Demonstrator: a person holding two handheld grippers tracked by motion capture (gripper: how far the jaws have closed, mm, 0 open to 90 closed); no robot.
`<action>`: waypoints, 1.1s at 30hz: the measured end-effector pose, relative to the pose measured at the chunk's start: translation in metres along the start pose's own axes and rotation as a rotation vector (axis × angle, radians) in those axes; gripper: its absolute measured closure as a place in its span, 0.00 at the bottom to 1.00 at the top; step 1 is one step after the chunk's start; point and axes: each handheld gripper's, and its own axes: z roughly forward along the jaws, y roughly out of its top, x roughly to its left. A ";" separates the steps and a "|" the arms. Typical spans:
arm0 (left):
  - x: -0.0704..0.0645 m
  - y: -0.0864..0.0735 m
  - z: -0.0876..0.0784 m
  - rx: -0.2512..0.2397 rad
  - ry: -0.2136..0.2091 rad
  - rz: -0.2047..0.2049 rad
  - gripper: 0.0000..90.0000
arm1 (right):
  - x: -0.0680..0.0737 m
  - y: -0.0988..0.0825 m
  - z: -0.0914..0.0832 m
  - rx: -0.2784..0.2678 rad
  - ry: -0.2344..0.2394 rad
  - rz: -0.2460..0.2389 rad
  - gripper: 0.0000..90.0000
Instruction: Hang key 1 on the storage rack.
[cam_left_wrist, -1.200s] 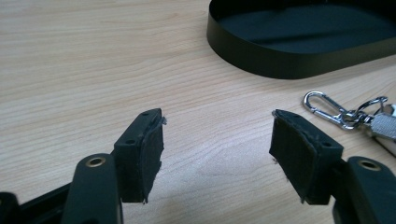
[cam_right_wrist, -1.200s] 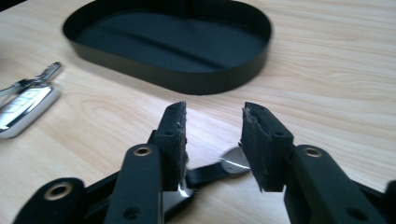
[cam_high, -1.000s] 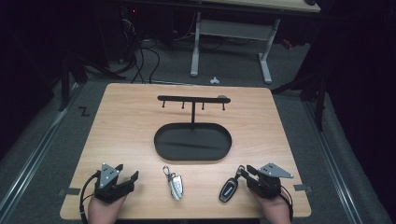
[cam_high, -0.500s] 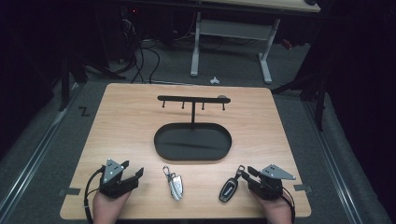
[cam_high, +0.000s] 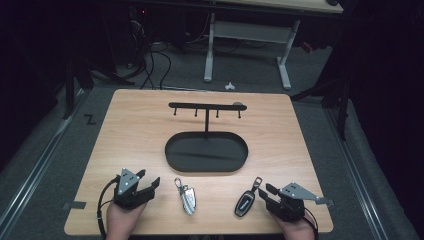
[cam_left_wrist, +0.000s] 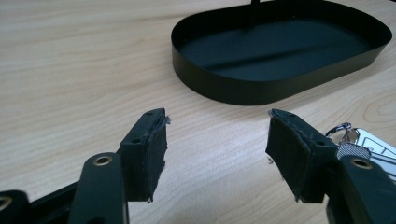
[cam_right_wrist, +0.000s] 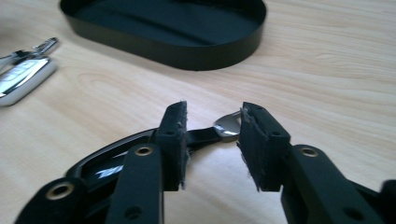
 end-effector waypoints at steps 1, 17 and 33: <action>-0.001 0.000 0.001 0.004 0.005 0.009 0.40 | 0.003 -0.001 -0.001 0.005 0.005 -0.007 0.75; -0.005 0.004 0.004 -0.013 -0.016 0.048 0.37 | 0.050 -0.004 0.014 0.114 0.131 -0.110 1.00; -0.002 0.009 0.008 -0.044 -0.027 0.036 0.39 | 0.043 -0.015 0.015 0.181 0.099 -0.109 1.00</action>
